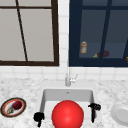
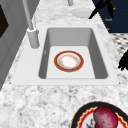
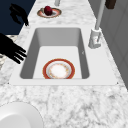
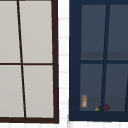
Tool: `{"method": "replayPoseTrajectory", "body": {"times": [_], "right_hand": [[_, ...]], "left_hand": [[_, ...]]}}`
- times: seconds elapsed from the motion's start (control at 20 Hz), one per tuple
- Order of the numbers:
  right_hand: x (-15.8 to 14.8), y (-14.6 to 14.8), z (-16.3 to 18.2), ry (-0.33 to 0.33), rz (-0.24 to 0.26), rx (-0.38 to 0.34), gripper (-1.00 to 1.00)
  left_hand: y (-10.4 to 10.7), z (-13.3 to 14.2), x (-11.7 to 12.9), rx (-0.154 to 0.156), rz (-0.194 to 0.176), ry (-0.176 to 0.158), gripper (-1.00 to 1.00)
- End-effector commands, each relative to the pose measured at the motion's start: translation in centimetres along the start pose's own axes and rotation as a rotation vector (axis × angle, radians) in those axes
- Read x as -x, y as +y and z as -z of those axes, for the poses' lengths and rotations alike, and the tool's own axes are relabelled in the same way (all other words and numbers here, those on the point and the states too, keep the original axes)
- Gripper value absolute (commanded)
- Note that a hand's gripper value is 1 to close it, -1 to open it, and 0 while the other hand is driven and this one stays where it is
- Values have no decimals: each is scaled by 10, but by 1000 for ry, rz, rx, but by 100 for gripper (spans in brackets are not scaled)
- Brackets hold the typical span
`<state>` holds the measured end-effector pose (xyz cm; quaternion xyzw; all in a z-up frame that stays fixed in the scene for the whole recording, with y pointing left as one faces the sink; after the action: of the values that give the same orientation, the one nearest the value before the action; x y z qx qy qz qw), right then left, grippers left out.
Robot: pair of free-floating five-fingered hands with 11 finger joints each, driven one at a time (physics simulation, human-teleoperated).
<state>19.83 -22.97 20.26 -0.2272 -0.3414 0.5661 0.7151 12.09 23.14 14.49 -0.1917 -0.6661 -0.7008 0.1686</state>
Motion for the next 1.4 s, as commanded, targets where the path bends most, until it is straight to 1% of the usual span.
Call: {"method": "replayPoseTrajectory", "body": {"times": [0.0, 0.15, 0.25, 0.3, 0.35, 0.45, 0.5, 0.55, 0.6, 0.7, 0.75, 0.8, 0.9, 0.95, 1.05, 1.2, 1.25, 1.3, 1.35], "right_hand": [[7, 15, -1, -33, -70, -36, -100], [10, 20, 6, -59, -56, -35, -100], [10, 21, 4, -54, -16, -20, -100], [10, 19, 2, -53, -7, -10, -100], [8, 19, 4, -47, 6, -21, -100], [9, 21, 3, -43, -1, -18, -100], [9, 21, 3, -41, -1, -24, 0], [9, 21, 3, -42, -15, -19, 0], [9, 21, 3, -42, -14, -16, 0], [10, 21, 3, -40, -10, -12, 0], [10, 21, 3, -40, -9, -10, 0], [10, 21, 3, -39, -8, -9, 0], [10, 21, 3, -39, -6, -7, 0], [10, 21, 3, -39, -5, -6, 0], [10, 21, 3, -38, -3, -4, 0], [10, 21, 3, -38, -1, -3, 0], [10, 21, 3, -38, -1, -3, 0], [10, 21, 3, -38, -1, -2, 0], [10, 21, 3, -37, 0, -2, 0]], "left_hand": [[0, 0, 0, 0, 0, 0, 0], [0, 0, 0, 0, 0, 0, 0], [0, 0, 0, 0, 0, 0, 0], [0, 0, 0, 0, 0, 0, 0], [0, 0, 0, 0, 0, 0, 0], [0, 0, 0, 0, 0, 0, 0], [0, -2, 0, -5, 20, -2, -100], [1, -8, 2, -24, 3, 0, -100], [5, -9, 3, -26, -7, -2, -100], [10, -13, 3, -17, -15, -6, -100], [12, -15, 2, -24, -22, 10, -100], [13, -19, 1, -20, -24, 15, -100], [19, -31, 2, -13, -29, 2, -100], [23, -36, 2, -5, -24, -8, -100], [31, -48, 3, -1, -35, -9, -100], [36, -72, 3, -2, -47, -13, -100], [39, -81, 7, -8, -46, -18, -100], [47, -85, 7, -22, -35, -27, -100], [53, -87, 3, -35, -11, -16, -100]]}}
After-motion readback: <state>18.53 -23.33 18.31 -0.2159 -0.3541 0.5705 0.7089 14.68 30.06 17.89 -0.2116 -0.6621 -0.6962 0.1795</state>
